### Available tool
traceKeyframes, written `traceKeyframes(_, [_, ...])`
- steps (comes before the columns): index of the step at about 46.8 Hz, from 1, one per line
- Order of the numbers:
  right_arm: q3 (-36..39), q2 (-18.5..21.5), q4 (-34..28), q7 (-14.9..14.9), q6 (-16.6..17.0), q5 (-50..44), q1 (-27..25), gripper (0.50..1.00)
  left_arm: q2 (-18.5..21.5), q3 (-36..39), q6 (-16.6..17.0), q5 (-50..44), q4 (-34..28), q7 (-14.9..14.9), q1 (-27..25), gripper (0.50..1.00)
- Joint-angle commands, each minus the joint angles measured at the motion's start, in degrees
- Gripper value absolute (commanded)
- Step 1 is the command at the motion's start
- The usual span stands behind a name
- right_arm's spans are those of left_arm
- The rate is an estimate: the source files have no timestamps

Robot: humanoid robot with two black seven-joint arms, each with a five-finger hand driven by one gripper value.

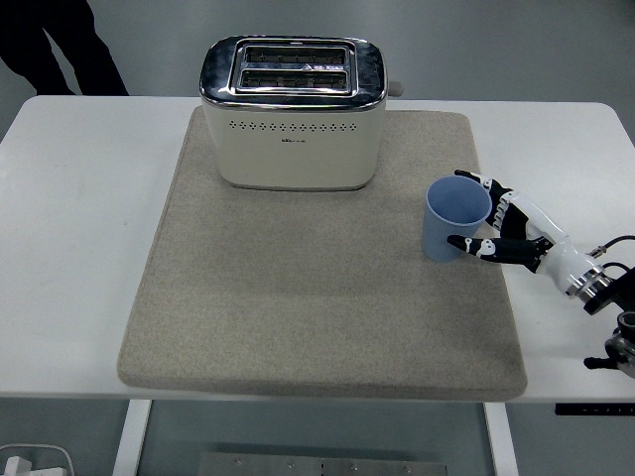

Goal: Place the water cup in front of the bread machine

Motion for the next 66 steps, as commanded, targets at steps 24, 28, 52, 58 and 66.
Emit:
traceKeyframes(24, [-0.1, 4.9, -2.6, -0.1, 0.0, -0.1, 0.8, 0.94, 0.0, 0.0, 0.0, 0.0, 0.0, 0.0, 0.1, 1.0])
traceKeyframes(28, [-0.1, 5.0, -2.8, -0.1, 0.0, 0.0, 0.9, 0.936, 0.0, 0.0, 0.0, 0.0, 0.0, 0.0, 0.1, 1.0])
traceKeyframes(52, [0.0, 6.2, -3.8, 0.1, -1.0, 0.3, 1.2, 0.517, 0.0, 0.0, 0.0, 0.0, 0.0, 0.0, 0.1, 1.0])
traceKeyframes(58, [-0.3, 7.6, -3.7, 0.1, -1.1, 0.5, 2.4, 0.5, 0.0, 0.0, 0.0, 0.0, 0.0, 0.0, 0.1, 1.0])
traceKeyframes(66, [-0.1, 8.1, -3.8, 0.1, -1.7, 0.8, 3.2, 0.5, 0.0, 0.0, 0.1, 0.0, 0.0, 0.0, 0.1, 1.0])
